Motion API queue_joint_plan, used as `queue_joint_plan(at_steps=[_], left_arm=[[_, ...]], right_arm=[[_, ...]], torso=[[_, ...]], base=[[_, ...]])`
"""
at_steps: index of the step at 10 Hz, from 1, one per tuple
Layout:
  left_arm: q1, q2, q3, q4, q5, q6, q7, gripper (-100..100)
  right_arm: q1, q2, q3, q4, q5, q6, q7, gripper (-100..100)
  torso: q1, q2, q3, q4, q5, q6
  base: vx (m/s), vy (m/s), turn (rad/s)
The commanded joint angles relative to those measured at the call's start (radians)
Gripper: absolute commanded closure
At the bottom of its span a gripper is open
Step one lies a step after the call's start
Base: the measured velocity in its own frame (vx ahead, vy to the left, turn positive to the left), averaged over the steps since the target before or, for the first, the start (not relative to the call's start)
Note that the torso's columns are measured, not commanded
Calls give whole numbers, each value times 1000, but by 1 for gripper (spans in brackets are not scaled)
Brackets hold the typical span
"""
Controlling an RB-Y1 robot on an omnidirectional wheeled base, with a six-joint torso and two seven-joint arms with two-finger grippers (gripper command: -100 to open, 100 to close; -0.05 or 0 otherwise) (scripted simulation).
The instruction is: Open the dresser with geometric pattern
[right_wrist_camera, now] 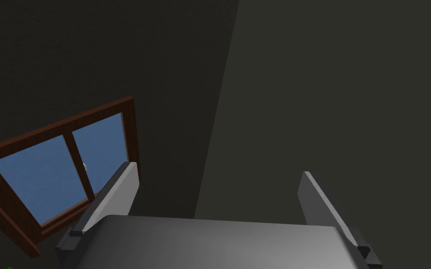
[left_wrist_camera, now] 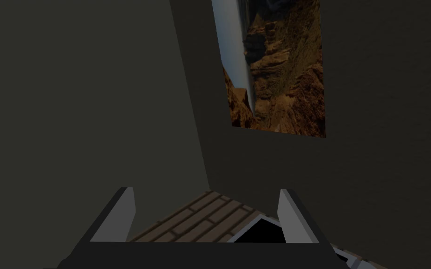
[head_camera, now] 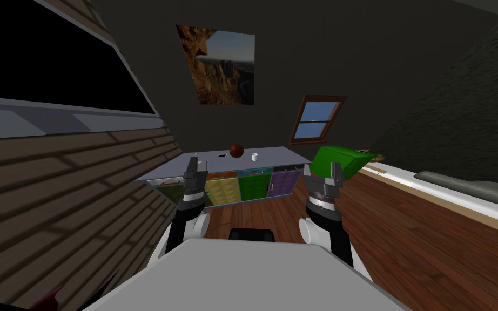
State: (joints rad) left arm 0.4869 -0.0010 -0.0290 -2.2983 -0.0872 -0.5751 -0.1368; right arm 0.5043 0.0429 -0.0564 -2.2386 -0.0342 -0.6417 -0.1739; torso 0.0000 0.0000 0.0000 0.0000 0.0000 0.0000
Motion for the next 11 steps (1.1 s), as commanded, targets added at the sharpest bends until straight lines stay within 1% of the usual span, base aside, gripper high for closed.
queue_joint_plan(at_steps=[1,3,9,10,11], left_arm=[[0,0,0,0,0,0,0,0],[0,0,0,0,0,0,0,0],[0,0,0,0,0,0,0,0],[-1,37,1,11,1,-8,0,-100],[-2,61,1,22,2,-16,0,-100]], right_arm=[[0,0,0,0,0,0,0,0],[0,0,0,0,0,0,0,0],[0,0,0,0,0,0,0,0],[0,0,0,0,0,0,0,0],[0,0,0,0,0,0,0,0]], torso=[[0,40,-82,41,0,0],[0,175,-351,176,0,0],[0,618,-1234,617,0,0],[0,691,-1382,691,0,0],[-1,725,-1451,724,0,0]], base=[[0,0,0],[0,0,0],[0,0,0],[18,-15,3],[29,-31,5]])
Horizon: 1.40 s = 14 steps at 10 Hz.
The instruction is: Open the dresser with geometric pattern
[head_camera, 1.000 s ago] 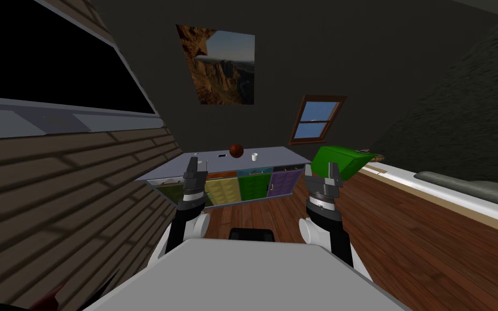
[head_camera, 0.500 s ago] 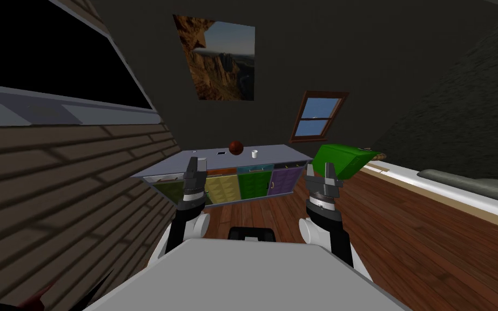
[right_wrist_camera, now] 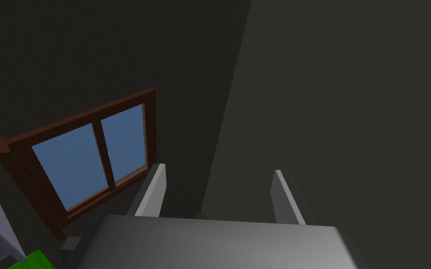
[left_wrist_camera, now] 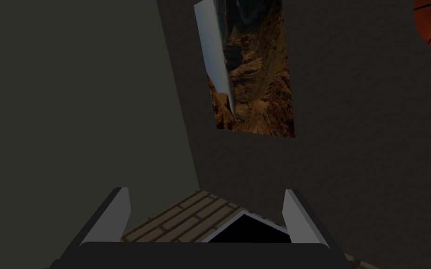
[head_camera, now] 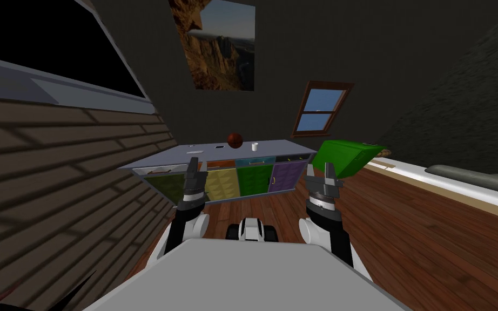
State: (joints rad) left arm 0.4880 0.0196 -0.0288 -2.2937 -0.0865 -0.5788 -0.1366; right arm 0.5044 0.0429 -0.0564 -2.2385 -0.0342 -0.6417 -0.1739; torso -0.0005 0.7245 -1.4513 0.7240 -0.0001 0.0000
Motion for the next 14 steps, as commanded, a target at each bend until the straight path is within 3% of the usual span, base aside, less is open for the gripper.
queue_joint_plan(at_steps=[1,6,14], left_arm=[[-5,62,2,32,3,-22,0,-100],[-18,120,10,151,14,-103,2,-100],[-44,131,25,395,36,-265,5,-100]], right_arm=[[0,0,0,0,0,0,0,0],[0,0,0,0,0,0,0,0],[0,0,0,0,0,0,0,0]], torso=[[0,9,-20,10,0,0],[0,13,-25,14,0,0],[1,13,-25,14,0,0]], base=[[36,-30,6],[71,-66,9],[97,-90,12]])
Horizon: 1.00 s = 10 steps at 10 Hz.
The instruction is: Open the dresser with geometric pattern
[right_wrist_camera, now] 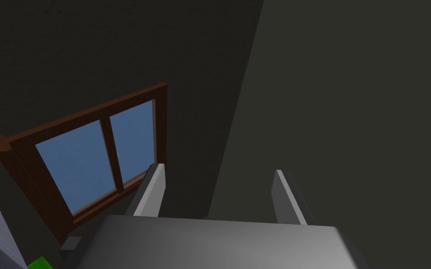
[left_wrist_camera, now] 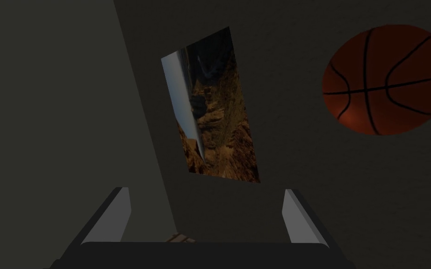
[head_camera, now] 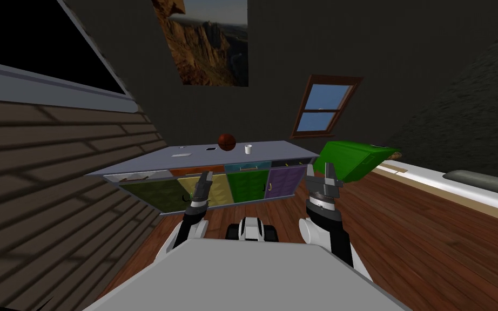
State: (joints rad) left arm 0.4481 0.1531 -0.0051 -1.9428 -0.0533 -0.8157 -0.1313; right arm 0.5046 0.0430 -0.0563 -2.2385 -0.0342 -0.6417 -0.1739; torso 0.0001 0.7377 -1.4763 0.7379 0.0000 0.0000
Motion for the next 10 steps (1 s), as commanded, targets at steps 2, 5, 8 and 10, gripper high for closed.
queue_joint_plan(at_steps=[2,5,8,10], left_arm=[[-10,-6,4,99,8,-64,0,-100],[-19,-10,9,176,15,-114,1,-100],[-28,-13,14,257,22,-165,2,-100],[-35,-15,17,315,28,-201,3,-100]], right_arm=[[0,0,0,0,0,0,0,0],[0,0,0,0,0,0,0,0],[0,0,0,0,0,0,0,0],[0,0,0,0,0,0,0,0]], torso=[[0,2,1,1,0,0],[-1,1,0,0,0,0],[0,0,0,0,0,0],[0,0,0,0,0,0]], base=[[79,-70,11],[77,-75,11],[83,-79,10],[82,-76,10]])
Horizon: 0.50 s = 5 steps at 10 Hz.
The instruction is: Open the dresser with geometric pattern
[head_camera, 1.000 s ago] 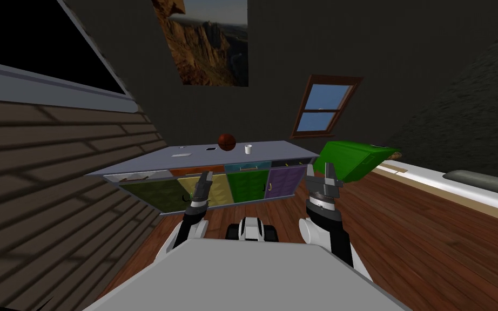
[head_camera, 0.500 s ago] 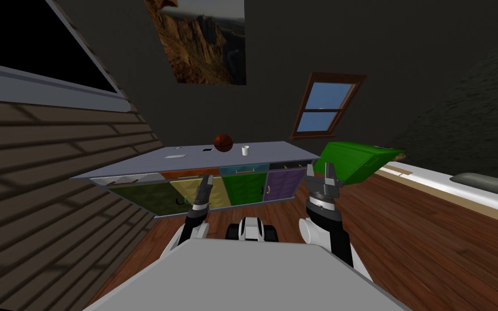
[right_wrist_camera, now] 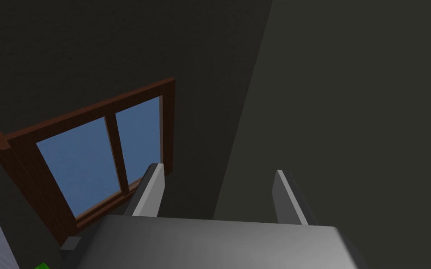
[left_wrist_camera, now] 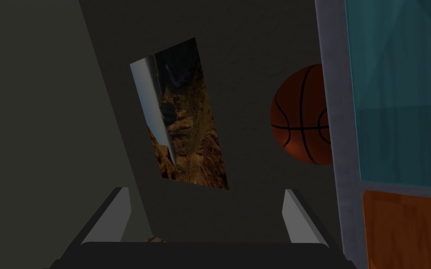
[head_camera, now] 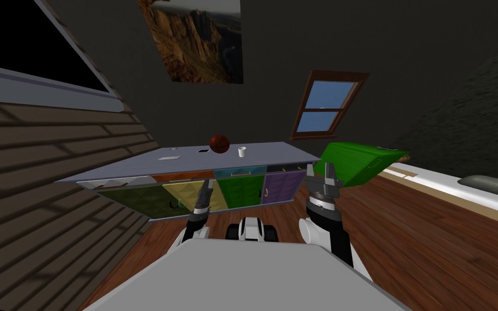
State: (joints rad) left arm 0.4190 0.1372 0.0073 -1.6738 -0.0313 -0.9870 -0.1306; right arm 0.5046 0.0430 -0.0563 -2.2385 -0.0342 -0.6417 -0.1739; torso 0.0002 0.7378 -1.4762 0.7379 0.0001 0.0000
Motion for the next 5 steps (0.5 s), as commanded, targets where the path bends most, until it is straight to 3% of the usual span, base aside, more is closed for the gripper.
queue_joint_plan(at_steps=[1,5], left_arm=[[-9,0,7,78,8,-49,3,-100],[-20,-3,13,178,17,-112,5,-100]], right_arm=[[0,0,0,0,0,0,0,0],[0,0,0,0,0,0,0,0]], torso=[[0,0,0,0,0,0],[-2,0,0,0,-1,0]], base=[[84,-79,12],[89,-95,11]])
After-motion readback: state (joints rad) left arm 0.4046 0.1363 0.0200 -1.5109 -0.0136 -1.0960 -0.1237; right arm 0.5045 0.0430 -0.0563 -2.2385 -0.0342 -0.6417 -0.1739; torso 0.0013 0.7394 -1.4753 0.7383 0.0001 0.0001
